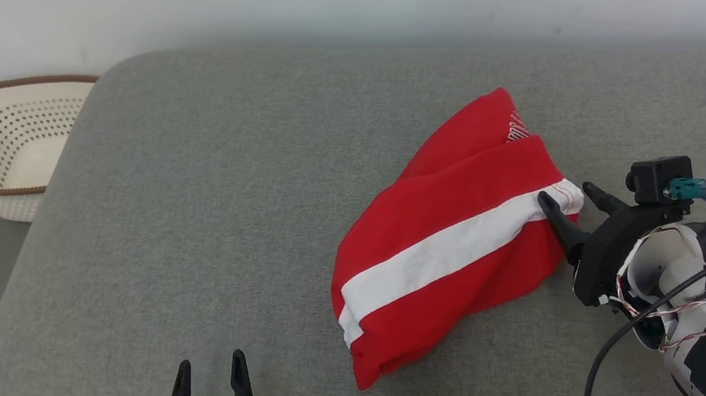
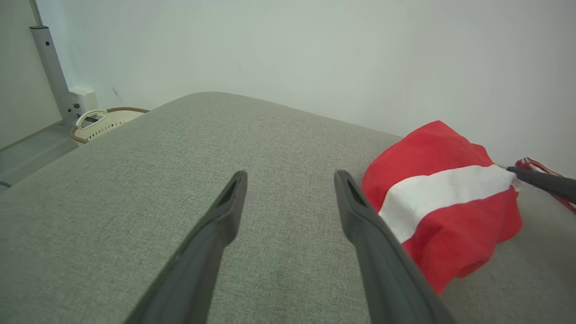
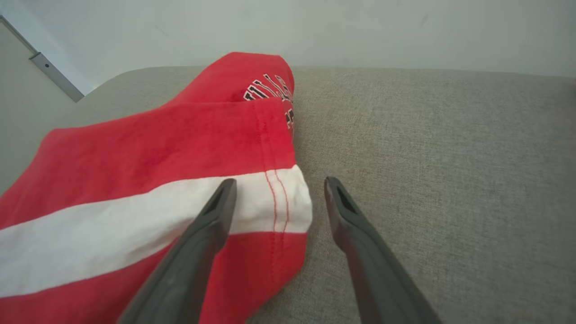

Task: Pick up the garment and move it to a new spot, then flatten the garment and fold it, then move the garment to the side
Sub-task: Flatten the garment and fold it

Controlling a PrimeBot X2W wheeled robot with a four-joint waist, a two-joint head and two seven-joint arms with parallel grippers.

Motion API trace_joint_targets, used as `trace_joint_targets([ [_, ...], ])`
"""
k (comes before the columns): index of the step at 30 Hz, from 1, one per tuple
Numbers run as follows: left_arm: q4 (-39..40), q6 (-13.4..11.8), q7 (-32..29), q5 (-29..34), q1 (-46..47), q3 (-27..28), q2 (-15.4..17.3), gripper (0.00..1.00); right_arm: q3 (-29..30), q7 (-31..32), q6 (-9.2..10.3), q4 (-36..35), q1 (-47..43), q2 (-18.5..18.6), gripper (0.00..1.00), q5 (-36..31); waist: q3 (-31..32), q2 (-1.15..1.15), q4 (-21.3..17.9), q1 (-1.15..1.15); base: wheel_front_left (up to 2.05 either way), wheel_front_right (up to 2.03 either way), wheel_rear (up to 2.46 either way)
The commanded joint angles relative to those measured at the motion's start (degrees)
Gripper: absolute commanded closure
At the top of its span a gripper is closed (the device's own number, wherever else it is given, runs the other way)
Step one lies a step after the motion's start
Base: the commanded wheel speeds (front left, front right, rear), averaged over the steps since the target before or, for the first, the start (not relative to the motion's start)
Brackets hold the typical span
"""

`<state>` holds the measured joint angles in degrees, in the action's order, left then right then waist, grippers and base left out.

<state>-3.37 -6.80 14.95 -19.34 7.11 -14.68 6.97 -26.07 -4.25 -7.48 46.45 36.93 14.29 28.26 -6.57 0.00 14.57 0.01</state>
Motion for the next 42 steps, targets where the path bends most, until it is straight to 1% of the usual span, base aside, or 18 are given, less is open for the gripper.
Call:
trace_joint_targets([
  [1,-0.3,0.4,0.3,0.4,0.1,0.6,-0.2,0.0,-0.8,0.3,-0.02,1.0,0.7,0.3,0.0,1.6,-0.6,0.0,1.1,-0.01,0.0,0.0,0.0],
  [4,-0.5,0.8,0.3,0.8,0.0,1.0,-0.7,0.0,-2.0,1.5,-0.02,2.3,1.4,0.3,0.0,3.6,-0.7,0.0,1.3,-0.01,0.0,0.0,0.0],
  [5,-0.5,1.1,0.3,1.0,0.0,1.3,-0.9,0.0,-2.8,1.3,-0.02,2.8,2.0,0.7,0.43,4.2,-0.8,0.0,1.5,-0.01,0.0,0.0,0.0],
  [6,-0.6,1.2,0.3,1.2,0.0,1.5,-1.0,0.0,-3.4,1.1,-0.02,3.3,2.6,1.1,1.0,4.9,-0.8,0.0,1.6,-0.01,0.0,0.0,0.0],
  [11,-1.2,2.1,0.3,2.1,-0.4,2.8,-1.7,0.0,-6.7,-2.1,-0.02,3.5,3.1,2.0,1.0,7.3,-0.2,0.0,1.2,-0.01,0.0,0.0,0.0],
  [15,-1.6,2.3,0.3,2.5,-1.8,3.9,-2.3,0.0,-9.0,-5.2,-0.02,1.4,1.2,2.4,1.0,9.6,1.3,0.0,0.1,-0.01,0.0,0.0,0.0],
  [20,-1.8,2.7,0.3,3.1,-3.2,4.6,-2.8,0.0,-11.5,-7.4,-0.02,-4.7,-3.0,3.5,1.0,12.9,3.2,0.0,-2.1,-0.01,0.0,0.0,0.0],
  [25,-1.7,2.9,0.3,3.3,-4.3,5.2,-3.1,0.0,-12.6,-7.1,-0.02,-12.7,-7.9,5.4,1.0,15.4,3.9,0.0,-4.2,-0.01,0.0,0.0,0.0],
  [30,-2.2,3.3,0.3,3.4,-4.5,5.6,-3.3,0.0,-11.1,-5.5,-0.02,-21.5,-13.3,7.6,1.0,16.8,3.7,0.0,-5.7,-0.01,0.0,0.0,0.0],
  [34,-2.5,3.6,0.3,3.7,-4.5,5.7,-3.5,0.0,-8.3,-3.3,-0.02,-27.6,-19.0,9.0,1.0,15.8,3.8,0.0,-6.2,-0.01,0.0,0.0,0.0],
  [38,-2.6,3.6,0.3,3.7,-5.0,6.0,-3.7,0.0,-5.4,-0.2,-0.02,-33.2,-25.3,9.1,1.0,14.5,3.9,0.0,-6.6,-0.01,0.0,0.0,0.0],
  [42,-2.7,4.1,0.3,3.8,-4.9,6.7,-3.8,0.0,-2.3,3.2,-0.02,-37.3,-30.2,7.9,1.0,12.7,4.0,0.0,-7.1,-0.01,0.0,0.0,0.0],
])
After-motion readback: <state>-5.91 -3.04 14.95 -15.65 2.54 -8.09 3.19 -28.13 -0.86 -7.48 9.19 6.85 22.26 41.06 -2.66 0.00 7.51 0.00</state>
